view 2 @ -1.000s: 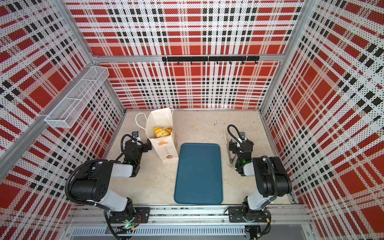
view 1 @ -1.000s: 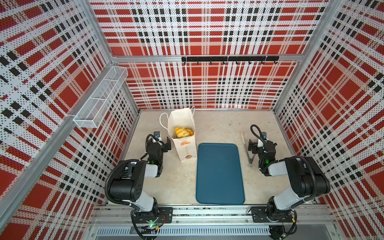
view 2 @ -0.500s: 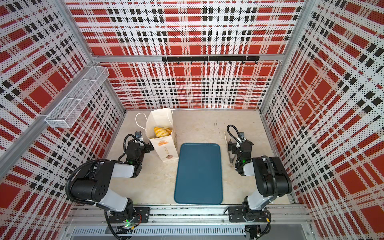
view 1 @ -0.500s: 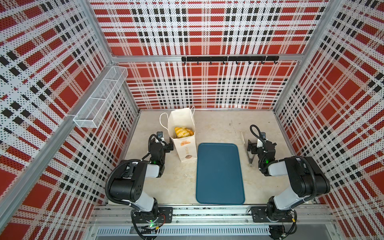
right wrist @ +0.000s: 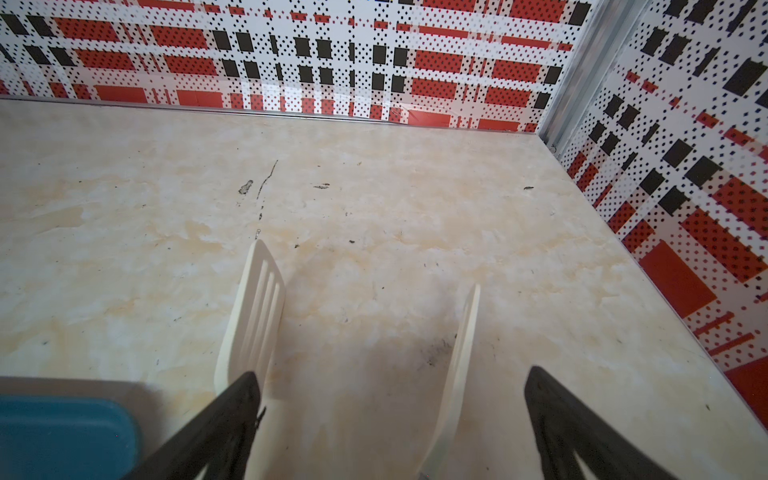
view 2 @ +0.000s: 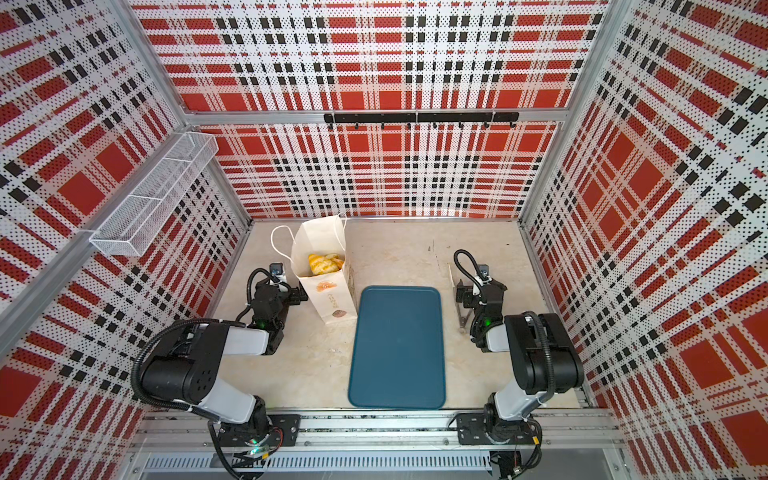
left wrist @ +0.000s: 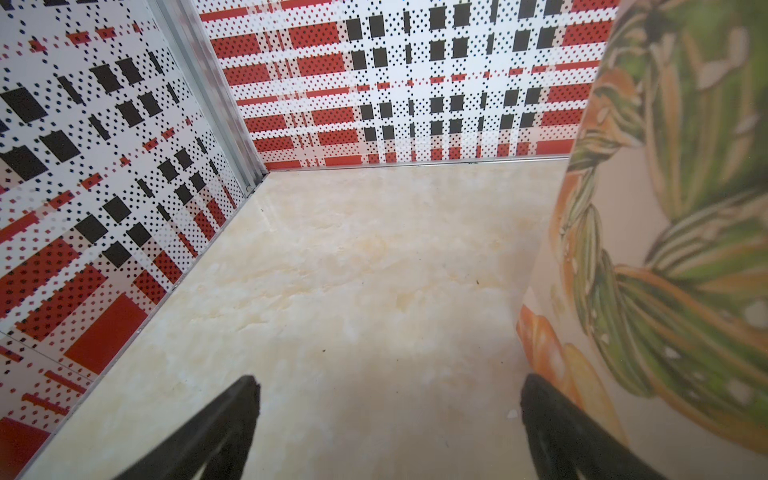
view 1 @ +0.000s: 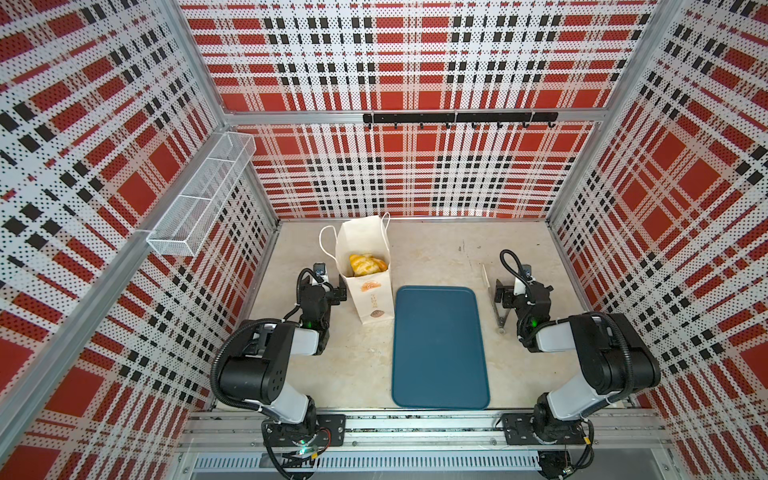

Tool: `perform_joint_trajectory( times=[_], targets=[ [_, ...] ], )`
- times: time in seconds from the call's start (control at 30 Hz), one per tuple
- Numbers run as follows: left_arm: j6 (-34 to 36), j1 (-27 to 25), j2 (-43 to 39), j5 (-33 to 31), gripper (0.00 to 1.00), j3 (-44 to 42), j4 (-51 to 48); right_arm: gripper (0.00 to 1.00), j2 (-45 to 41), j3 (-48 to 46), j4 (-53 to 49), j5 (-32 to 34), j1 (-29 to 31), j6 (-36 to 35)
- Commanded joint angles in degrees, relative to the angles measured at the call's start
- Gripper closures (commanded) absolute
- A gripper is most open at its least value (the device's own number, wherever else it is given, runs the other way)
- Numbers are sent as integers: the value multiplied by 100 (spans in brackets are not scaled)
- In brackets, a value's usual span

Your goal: Place the fake bread into the paper bag

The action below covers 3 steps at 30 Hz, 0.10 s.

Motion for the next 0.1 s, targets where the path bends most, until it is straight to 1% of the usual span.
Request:
perform_joint_trajectory(
  times=[0.0, 0.07],
  targets=[
    [30, 5, 51, 12, 1, 22, 114, 0, -105, 85, 151, -41, -35, 6],
    [29, 10, 56, 10, 1, 22, 113, 0, -104, 84, 154, -41, -32, 8]
  ],
)
